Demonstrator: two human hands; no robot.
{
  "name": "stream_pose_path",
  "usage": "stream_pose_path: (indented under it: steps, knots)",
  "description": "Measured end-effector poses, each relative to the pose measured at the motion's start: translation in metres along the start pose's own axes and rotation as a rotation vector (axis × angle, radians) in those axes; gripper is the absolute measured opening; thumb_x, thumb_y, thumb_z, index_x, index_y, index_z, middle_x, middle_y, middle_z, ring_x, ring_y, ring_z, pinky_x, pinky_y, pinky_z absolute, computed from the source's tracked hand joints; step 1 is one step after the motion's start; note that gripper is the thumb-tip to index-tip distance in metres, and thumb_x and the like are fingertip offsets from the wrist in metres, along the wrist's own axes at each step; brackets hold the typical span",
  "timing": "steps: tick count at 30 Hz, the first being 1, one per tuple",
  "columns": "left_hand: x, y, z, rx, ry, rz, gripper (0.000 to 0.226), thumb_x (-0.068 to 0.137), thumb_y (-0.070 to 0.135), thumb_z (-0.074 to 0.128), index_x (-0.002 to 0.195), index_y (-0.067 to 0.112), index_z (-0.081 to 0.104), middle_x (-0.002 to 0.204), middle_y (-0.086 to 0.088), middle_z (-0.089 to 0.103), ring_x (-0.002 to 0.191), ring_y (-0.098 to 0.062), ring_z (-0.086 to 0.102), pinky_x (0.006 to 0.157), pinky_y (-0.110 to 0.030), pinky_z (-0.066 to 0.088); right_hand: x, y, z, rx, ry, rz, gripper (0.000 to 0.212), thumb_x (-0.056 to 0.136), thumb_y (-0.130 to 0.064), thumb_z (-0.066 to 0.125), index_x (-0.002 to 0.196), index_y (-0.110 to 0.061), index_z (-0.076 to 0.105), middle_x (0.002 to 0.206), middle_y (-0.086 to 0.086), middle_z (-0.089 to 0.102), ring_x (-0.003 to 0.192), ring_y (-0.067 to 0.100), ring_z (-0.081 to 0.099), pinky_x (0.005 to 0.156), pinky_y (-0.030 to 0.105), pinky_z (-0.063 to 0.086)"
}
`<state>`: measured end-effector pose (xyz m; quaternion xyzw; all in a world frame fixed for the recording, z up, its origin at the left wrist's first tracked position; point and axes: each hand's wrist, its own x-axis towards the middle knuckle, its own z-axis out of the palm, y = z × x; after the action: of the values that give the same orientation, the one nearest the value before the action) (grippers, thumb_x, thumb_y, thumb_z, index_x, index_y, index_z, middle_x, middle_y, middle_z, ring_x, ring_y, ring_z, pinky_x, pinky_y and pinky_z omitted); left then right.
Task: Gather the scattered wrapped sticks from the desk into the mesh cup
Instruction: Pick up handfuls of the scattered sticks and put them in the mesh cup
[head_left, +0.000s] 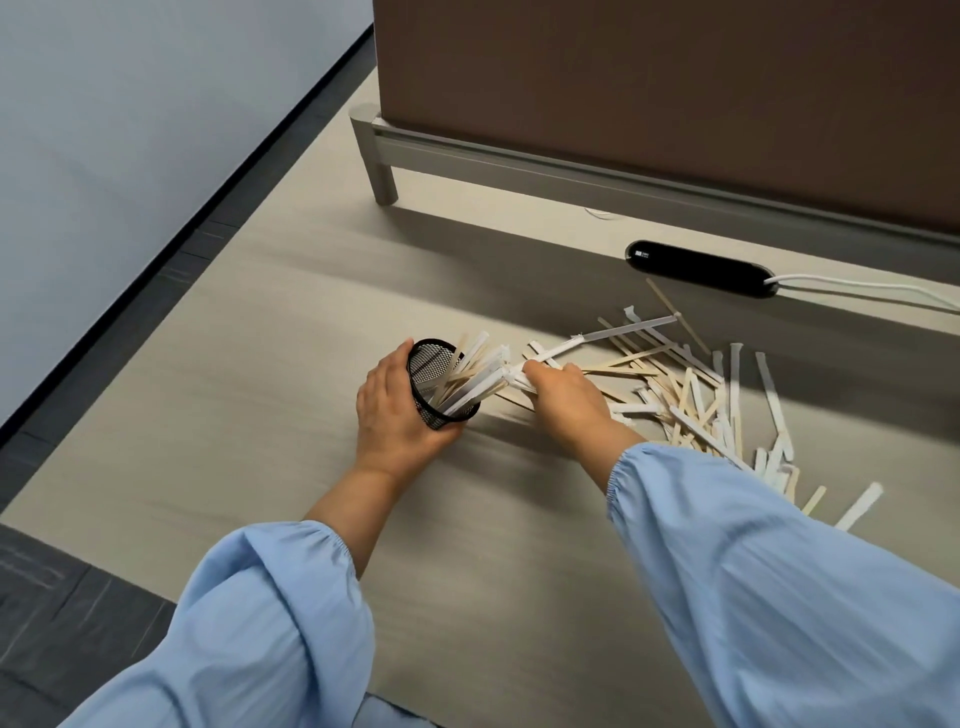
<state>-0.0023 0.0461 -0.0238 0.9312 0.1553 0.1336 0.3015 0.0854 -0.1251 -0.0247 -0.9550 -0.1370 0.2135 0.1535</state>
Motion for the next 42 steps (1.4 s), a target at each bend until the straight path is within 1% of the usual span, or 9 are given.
stream_pose_path:
  steps: [3,6,11,17,20,27,34,38,42]
  knots:
    - [0.000,-0.005,-0.003,0.014,-0.011,0.002,0.102,0.051,0.058,0.055,0.135,0.005,0.034,0.129,-0.017,0.049,0.119,-0.035,0.044,0.101,-0.041,0.030,0.006,-0.003,0.008,-0.043,-0.069,-0.046,0.026,0.095,-0.023,0.044,0.116,-0.009,0.048,0.123,0.018,0.054,0.115,0.037,0.052,0.086,0.038,0.042]
    - [0.002,-0.011,-0.006,0.023,-0.005,0.001,0.101,0.050,0.058,0.055,0.134,0.005,0.035,0.128,-0.018,0.049,0.118,-0.035,0.045,0.100,-0.041,0.031,0.010,-0.003,0.012,-0.068,-0.107,-0.017,0.037,0.089,-0.026,0.058,0.118,-0.004,0.051,0.125,0.020,0.052,0.117,0.036,0.051,0.093,0.038,0.043]
    - [0.006,-0.013,-0.008,0.015,-0.001,-0.008,0.102,0.050,0.058,0.055,0.135,0.005,0.034,0.129,-0.018,0.049,0.120,-0.035,0.044,0.101,-0.041,0.030,0.012,-0.009,0.014,-0.138,-0.098,-0.047,0.029,0.092,-0.006,0.041,0.119,-0.002,0.051,0.126,0.019,0.050,0.117,0.036,0.050,0.095,0.039,0.042]
    - [0.016,-0.016,-0.006,0.016,-0.012,0.010,0.101,0.051,0.060,0.055,0.134,0.005,0.035,0.128,-0.017,0.050,0.118,-0.035,0.045,0.100,-0.039,0.031,0.024,-0.015,0.006,0.281,0.095,0.207,0.026,0.095,-0.009,0.035,0.120,-0.002,0.040,0.114,0.025,0.060,0.104,0.041,0.058,0.082,0.040,0.044]
    - [0.024,-0.016,-0.004,0.023,-0.025,0.046,0.100,0.052,0.061,0.056,0.133,0.005,0.036,0.127,-0.017,0.051,0.117,-0.034,0.046,0.098,-0.033,0.026,0.038,-0.011,-0.002,0.485,0.172,0.349,0.037,0.095,-0.030,0.049,0.117,0.000,0.047,0.117,0.024,0.061,0.109,0.040,0.057,0.083,0.039,0.045]
    - [0.055,-0.018,-0.003,0.038,-0.061,0.119,0.098,0.053,0.060,0.055,0.133,0.007,0.037,0.126,-0.017,0.051,0.117,-0.034,0.046,0.097,-0.031,0.025,0.058,-0.006,-0.006,0.305,0.119,0.438,0.055,0.084,-0.050,0.060,0.109,0.000,0.060,0.114,0.019,0.065,0.110,0.036,0.059,0.078,0.034,0.045]
    - [0.080,-0.023,0.004,0.047,-0.087,0.170,0.097,0.054,0.061,0.057,0.133,0.009,0.037,0.127,-0.015,0.051,0.116,-0.031,0.045,0.097,-0.033,0.026,0.070,-0.011,-0.007,0.383,0.096,0.507,0.035,0.084,-0.029,0.064,0.109,-0.005,0.061,0.109,0.014,0.066,0.101,0.033,0.062,0.068,0.029,0.039]
    - [0.089,-0.023,0.009,0.044,-0.100,0.197,0.098,0.053,0.062,0.057,0.134,0.010,0.037,0.127,-0.015,0.051,0.116,-0.032,0.045,0.097,-0.035,0.027,0.072,-0.007,-0.007,0.453,0.085,0.512,0.040,0.082,-0.034,0.065,0.108,-0.003,0.062,0.110,0.017,0.066,0.103,0.035,0.061,0.071,0.029,0.040]
    - [0.094,-0.022,0.014,0.036,-0.114,0.219,0.099,0.051,0.059,0.057,0.134,0.009,0.036,0.127,-0.017,0.050,0.117,-0.033,0.044,0.099,-0.037,0.028,0.071,-0.004,-0.019,0.471,0.095,0.404,0.026,0.085,-0.025,0.051,0.100,-0.006,0.058,0.108,0.018,0.064,0.093,0.035,0.057,0.071,0.029,0.038]
